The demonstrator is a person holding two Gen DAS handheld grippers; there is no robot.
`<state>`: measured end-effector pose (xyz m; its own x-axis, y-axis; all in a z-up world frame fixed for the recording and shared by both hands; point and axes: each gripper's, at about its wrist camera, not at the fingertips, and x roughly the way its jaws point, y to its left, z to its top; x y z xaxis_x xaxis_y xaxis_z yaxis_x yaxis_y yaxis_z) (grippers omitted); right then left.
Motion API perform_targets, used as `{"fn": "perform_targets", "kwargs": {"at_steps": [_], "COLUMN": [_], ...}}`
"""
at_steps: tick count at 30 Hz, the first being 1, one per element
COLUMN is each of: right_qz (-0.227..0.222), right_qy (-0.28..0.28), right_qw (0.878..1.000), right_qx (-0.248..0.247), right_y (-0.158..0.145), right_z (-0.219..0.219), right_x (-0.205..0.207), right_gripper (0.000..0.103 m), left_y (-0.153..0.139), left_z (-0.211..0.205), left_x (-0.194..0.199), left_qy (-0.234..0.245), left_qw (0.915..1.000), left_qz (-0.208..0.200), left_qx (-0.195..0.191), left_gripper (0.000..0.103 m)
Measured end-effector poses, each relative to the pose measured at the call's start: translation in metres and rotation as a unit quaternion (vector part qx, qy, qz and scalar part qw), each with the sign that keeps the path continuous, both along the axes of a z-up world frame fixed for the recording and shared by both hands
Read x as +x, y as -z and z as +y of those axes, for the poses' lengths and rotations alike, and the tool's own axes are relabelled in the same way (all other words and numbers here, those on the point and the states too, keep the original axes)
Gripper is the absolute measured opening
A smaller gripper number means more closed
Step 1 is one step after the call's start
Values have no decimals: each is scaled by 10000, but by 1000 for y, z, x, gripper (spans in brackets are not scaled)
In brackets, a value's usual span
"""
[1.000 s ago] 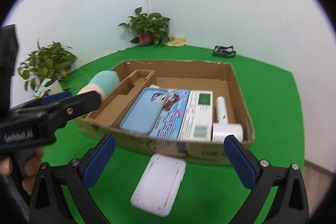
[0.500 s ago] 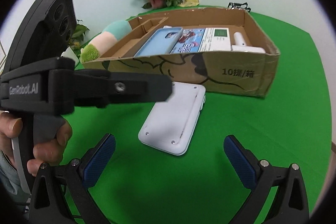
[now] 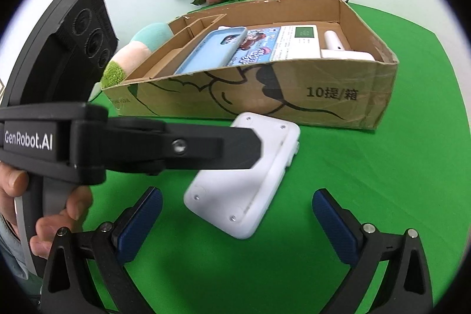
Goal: Organize objects
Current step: 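Move the right gripper to the white phone case and close on its edge, then lift the white case with the right gripper and carry it over the large box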
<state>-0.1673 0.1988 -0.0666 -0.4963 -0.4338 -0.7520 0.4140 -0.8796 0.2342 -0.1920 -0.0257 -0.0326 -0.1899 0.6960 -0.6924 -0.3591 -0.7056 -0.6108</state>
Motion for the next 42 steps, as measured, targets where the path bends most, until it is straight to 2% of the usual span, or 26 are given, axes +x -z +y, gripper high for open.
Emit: {"fn": "perform_targets", "kwargs": {"at_steps": [5, 10, 15, 17, 23, 28, 31, 33, 36, 42], "right_qz": [-4, -58, -210, -254, -157, -128, -208, -296, -282, -224], "right_qy": [-7, -73, 29, 74, 132, 60, 81, 157, 261, 297], "right_qw": [10000, 10000, 9998, 9996, 9994, 9990, 9984, 9975, 9967, 9968], "right_qx": [8, 37, -42, -39, 284, 431, 515, 618, 712, 713], "right_y": [1, 6, 6, 5, 5, 6, 11, 15, 17, 17], "right_z": [1, -7, 5, 14, 23, 11, 6, 4, 4, 6], "right_x": [4, 4, 5, 9, 18, 13, 7, 4, 3, 8], "right_gripper": [101, 101, 101, 101, 101, 93, 89, 80, 74, 73], "left_y": [6, 13, 21, 20, 18, 13, 11, 10, 7, 0], "left_z": [-11, 4, 14, 15, 10, 9, 3, 0, -7, -17], "left_x": [-7, -10, 7, 14, 4, -7, -15, -17, -21, -24], "left_qy": [-311, -2, 463, 553, 344, 291, 206, 167, 136, 153], "left_qw": [9991, 9991, 9968, 9962, 9971, 9977, 9976, 9976, 9977, 9980], "left_qz": [-139, -195, -647, -678, -681, -600, -631, -639, -620, -558], "left_qx": [-245, -381, -48, -42, -70, -158, -170, -185, -220, -247], "left_gripper": [63, 60, 55, 55, 55, 53, 43, 37, 30, 29]}}
